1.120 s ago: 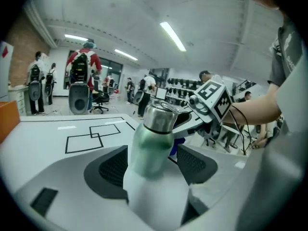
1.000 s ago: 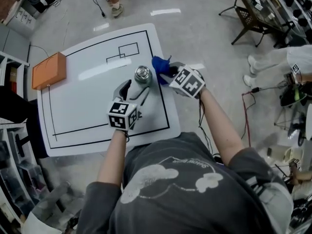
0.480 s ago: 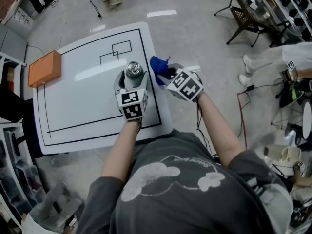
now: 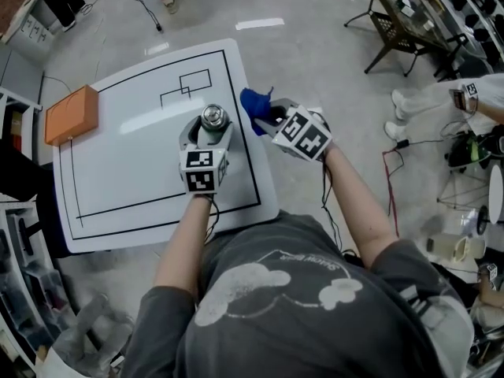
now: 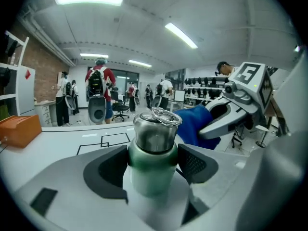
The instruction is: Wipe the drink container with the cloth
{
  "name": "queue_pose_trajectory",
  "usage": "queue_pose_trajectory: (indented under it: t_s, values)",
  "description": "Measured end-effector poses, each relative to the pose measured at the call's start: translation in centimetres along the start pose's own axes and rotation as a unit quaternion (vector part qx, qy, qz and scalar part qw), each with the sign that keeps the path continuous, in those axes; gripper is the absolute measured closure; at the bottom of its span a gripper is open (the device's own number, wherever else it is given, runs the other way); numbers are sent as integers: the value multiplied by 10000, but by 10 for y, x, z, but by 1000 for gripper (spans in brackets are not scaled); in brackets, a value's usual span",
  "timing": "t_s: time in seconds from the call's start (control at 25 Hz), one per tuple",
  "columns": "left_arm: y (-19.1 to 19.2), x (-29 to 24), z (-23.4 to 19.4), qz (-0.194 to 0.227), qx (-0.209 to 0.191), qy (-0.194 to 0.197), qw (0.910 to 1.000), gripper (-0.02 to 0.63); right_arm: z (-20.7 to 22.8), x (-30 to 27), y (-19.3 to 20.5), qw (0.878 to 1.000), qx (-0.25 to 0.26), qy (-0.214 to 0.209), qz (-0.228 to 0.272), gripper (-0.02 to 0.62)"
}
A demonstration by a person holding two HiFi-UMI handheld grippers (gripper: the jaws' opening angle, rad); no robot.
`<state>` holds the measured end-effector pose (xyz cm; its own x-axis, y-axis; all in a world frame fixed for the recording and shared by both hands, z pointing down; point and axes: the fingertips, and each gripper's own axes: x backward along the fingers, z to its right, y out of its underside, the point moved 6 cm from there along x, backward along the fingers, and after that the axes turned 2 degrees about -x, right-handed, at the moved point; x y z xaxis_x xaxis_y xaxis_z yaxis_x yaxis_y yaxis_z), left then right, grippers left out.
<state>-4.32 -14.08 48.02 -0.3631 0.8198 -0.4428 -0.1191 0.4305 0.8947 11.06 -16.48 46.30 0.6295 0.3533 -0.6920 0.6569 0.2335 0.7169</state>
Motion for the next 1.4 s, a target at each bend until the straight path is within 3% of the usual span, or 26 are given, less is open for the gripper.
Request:
queue_pose_trajectory:
  t_s: [0.16, 0.32, 0.52, 0.76, 0.84, 1.16, 1.4]
  values:
    - [1, 2, -8, 85, -338, 661, 9972, 279, 2, -4, -18, 9986, 434, -289, -5, 552]
    - [4, 2, -13, 56, -719, 1445, 9869, 279, 2, -14, -42, 9905, 1132, -775, -80, 552]
    - [1, 0, -18, -32, -1135, 2254, 9676, 281, 6, -29, -69, 9737, 1785, -1410, -116, 552]
    - [-1, -2, -29, -125, -1569, 3098, 9377, 281, 0, -58, -78, 9454, 2442, -2100, -488, 554]
    - [-2, -3, -30, -105, -1584, 3212, 9336, 281, 1, -67, -77, 9392, 2603, -2154, -617, 554]
    - [0, -3, -32, 42, -1536, 3288, 9318, 279, 4, -93, -55, 9229, 2759, -2393, -1217, 555]
    - [2, -4, -33, 85, -1363, 3266, 9353, 279, 1, -112, -34, 9270, 2609, -2295, -1415, 555]
